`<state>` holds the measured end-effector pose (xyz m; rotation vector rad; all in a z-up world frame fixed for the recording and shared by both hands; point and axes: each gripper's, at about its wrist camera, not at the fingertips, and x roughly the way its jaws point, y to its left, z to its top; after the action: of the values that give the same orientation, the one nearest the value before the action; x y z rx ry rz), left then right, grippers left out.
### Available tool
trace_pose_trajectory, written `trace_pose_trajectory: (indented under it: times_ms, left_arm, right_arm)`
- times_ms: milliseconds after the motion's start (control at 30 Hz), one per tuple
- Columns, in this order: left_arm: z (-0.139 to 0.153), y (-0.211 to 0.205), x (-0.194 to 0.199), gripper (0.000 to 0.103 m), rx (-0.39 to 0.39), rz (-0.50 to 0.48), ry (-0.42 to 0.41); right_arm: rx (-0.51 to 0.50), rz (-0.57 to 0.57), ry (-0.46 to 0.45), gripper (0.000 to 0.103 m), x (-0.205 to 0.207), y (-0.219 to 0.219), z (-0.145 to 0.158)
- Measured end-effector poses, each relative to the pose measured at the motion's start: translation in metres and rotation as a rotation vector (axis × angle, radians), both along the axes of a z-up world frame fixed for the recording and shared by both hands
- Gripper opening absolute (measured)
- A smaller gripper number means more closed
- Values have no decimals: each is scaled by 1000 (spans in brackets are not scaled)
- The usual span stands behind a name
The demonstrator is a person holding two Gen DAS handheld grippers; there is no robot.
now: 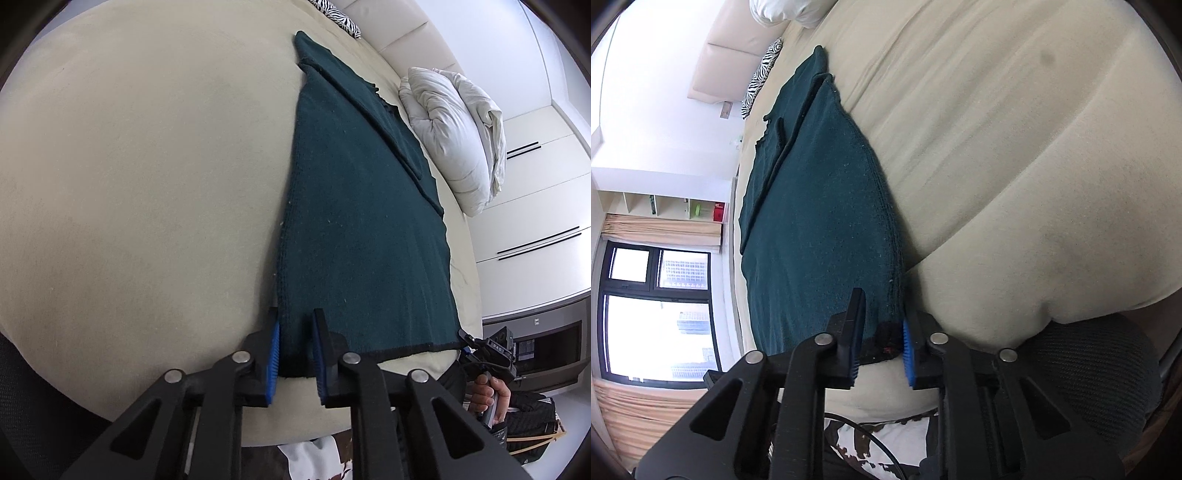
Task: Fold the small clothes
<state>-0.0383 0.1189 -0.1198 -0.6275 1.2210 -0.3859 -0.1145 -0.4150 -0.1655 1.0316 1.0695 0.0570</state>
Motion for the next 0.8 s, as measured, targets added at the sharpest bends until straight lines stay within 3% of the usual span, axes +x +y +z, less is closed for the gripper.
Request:
trace_pose_trajectory:
  times_ms: [100, 200, 467, 600, 800]
  left_arm:
    - [0, 0, -1, 16, 1, -1, 3]
    - [-1, 0, -1, 8, 9, 1, 1]
    - [4, 0, -4, 6, 15, 18, -21]
    - [12, 8, -5, 6, -36, 47, -39]
    - [40, 14, 6, 6, -181, 95, -100]
  right_arm:
    - [3, 1, -2, 15, 0, -1, -2]
    - [2, 2, -3, 14, 0, 0, -2]
    - [-65, 19, -25, 5, -1, 7, 7]
    - [-87, 27, -54, 5, 0, 11, 19]
    - [-90, 52, -121, 5, 10, 21, 47]
